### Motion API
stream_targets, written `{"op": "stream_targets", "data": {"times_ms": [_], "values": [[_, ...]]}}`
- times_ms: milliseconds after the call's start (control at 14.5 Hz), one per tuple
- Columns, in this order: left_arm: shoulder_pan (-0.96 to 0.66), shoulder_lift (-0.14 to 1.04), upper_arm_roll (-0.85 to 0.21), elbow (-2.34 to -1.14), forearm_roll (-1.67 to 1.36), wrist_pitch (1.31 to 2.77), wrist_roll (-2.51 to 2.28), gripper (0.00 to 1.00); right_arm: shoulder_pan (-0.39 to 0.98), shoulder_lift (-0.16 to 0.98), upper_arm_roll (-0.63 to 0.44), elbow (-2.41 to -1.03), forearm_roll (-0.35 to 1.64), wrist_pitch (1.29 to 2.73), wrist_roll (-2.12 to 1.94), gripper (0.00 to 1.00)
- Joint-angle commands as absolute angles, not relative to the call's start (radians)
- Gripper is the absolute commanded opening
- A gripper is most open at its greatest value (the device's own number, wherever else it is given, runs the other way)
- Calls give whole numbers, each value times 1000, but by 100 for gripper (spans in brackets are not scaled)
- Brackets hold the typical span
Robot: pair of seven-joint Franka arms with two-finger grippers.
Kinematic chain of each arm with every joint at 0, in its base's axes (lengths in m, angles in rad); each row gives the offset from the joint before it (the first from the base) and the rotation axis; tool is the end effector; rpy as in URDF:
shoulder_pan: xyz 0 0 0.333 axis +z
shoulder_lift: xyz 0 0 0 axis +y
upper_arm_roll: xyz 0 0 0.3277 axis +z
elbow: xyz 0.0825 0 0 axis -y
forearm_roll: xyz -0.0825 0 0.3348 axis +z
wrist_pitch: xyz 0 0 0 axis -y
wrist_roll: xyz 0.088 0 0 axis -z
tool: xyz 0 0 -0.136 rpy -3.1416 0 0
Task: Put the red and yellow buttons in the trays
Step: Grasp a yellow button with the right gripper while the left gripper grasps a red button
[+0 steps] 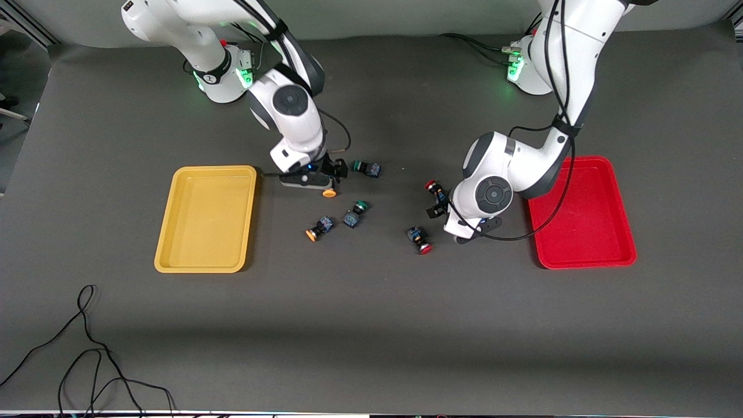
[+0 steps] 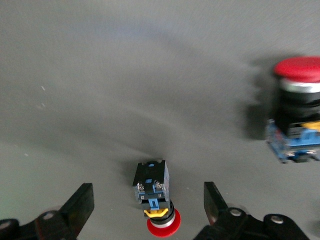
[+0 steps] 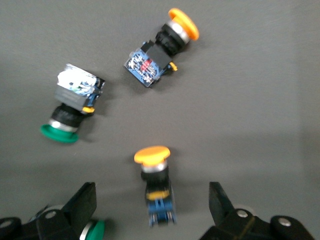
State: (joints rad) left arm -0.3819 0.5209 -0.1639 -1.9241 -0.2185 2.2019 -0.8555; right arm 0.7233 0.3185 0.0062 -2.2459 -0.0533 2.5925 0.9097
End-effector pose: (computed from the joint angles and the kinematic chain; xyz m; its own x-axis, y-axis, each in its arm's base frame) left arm 0.4802 -0.3025 0.2247 0.8364 0.4364 -0.3316 0.4470 -0.8932 -0.0480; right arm 0.3909 0.3498 0.2494 0.9901 -0.1350 0.0383 -0.1350 -0.9908 -0.0051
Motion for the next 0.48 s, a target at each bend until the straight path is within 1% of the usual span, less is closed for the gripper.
{"op": "stream_targets", "data": {"times_ms": [0,138,207,277,346,415], "values": [[-432,531,-152,-1976,-241,2279,-916,95,736,422,-5,-2224,-84,2686,937,100],[-456,537,-152,-2012,-242,2354,-930,95,736,433,-5,-2224,-84,2689,937,100],[-454,537,-152,-2014,-241,2352,-934,93,736,437,-5,-2224,-83,2689,937,98],[-454,532,-152,-2013,-241,2344,-934,88,736,439,-5,-2223,-83,2689,937,80],[-451,529,-152,-2013,-241,2336,-936,83,736,437,-3,-2223,-84,2688,937,58],[-446,526,-152,-2013,-241,2335,-934,77,735,437,-5,-2223,-84,2686,937,43]]}}
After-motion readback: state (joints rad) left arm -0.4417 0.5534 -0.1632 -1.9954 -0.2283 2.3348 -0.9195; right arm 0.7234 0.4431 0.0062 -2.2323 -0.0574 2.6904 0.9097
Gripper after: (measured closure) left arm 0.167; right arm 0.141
